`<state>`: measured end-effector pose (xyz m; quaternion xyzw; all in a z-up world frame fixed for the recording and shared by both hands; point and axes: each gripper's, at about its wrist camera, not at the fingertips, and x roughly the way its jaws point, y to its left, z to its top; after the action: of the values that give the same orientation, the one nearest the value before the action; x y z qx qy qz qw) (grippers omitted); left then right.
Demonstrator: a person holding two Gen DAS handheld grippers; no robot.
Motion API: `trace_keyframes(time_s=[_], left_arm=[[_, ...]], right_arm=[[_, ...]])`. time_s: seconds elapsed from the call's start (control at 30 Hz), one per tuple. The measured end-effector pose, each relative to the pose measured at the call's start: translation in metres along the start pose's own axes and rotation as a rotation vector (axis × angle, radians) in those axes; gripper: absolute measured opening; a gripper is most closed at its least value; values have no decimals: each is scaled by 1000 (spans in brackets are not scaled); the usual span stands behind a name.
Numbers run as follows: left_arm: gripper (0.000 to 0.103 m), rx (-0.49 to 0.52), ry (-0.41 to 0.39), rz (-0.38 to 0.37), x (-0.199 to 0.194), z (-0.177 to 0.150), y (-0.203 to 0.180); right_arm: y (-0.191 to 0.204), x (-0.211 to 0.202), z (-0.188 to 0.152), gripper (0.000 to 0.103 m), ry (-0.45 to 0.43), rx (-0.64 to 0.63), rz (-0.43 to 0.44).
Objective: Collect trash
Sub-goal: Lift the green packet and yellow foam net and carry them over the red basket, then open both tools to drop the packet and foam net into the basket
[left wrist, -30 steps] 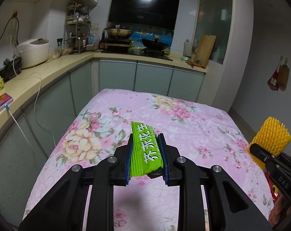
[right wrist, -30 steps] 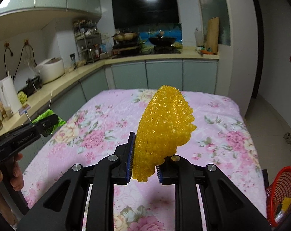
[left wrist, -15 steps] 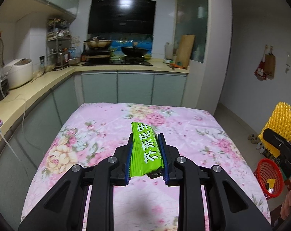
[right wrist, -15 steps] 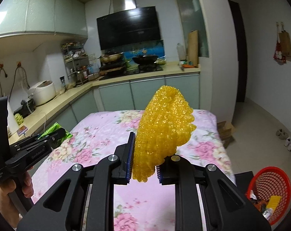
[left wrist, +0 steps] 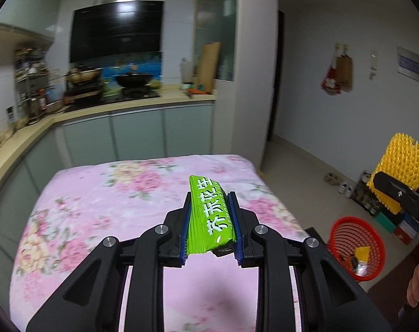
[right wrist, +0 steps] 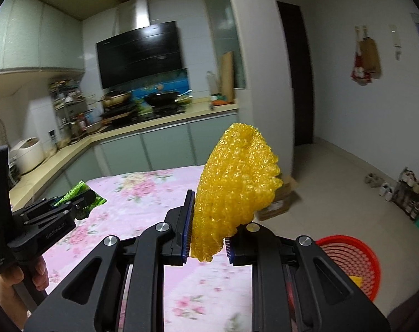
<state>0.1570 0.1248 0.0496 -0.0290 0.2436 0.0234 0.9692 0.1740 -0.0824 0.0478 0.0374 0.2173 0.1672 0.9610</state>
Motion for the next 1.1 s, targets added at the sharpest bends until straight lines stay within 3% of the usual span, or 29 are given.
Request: trace_keyframes(time_s=[0.57, 0.87, 1.1], left_arm=[[23, 142, 66, -297, 50, -8, -144], [23, 198, 195, -464, 95, -44, -219], [24, 236, 315, -532, 129, -79, -259]], right_arm=[[-109, -22, -20, 19, 53, 93, -269], [-159, -4, -48, 19, 173, 153, -349], [-185, 18, -62, 20, 293, 191, -348]])
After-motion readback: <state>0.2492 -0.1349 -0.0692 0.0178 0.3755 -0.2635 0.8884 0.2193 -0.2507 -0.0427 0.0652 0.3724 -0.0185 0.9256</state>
